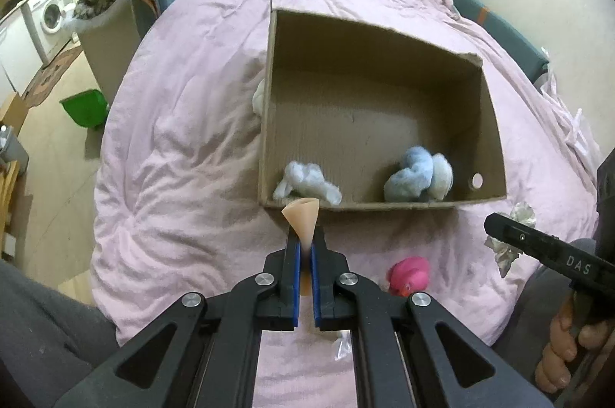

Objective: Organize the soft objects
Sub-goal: 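Carry both items into the box and open both tools to release them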

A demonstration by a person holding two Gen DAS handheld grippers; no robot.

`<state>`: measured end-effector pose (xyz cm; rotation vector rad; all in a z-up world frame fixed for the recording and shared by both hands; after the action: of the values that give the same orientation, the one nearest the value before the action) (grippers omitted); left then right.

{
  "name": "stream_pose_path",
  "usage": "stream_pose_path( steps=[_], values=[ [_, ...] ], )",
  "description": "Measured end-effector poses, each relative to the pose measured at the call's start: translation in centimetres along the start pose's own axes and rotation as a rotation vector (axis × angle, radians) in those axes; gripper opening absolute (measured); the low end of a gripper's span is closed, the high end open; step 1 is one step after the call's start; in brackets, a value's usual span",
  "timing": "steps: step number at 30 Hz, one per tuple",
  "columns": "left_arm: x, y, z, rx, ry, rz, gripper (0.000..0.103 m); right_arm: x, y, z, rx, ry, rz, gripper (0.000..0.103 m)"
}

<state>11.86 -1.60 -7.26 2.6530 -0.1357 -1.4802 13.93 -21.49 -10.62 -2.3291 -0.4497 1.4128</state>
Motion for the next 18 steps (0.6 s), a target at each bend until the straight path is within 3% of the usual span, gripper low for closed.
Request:
stream_pose_path(
  steps=[10,14,18],
  values=[
    [-0.3,0.4,-5.1,0.012,0.048,0.025,0.005,-1.8,-0.1,-3.7,-0.025,0.082,-0.009,0.022],
    [0.1,0.8,-7.4,0.033,0.087,0.01,0.005,-1.6,0.4,-5.6,-0.036,0.106,0.009,0.022],
    [1.4,1.2,-8.7,0.029,0.077,0.011,0.005,-0.9,1.0,-7.4,-0.051,0.116,0.046,0.022]
  ],
)
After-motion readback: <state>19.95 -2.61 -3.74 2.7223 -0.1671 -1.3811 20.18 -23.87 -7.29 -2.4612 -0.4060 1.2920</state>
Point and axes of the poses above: each gripper's, at about its wrist camera, not at the fingertips, and x roughly the way its jaws point, y to its right, z to its underside, the point moved 8 cm from there along x, roughly the way its jaws point, and after that the axes turned 1 degree about -z, right-handed, at the moved point
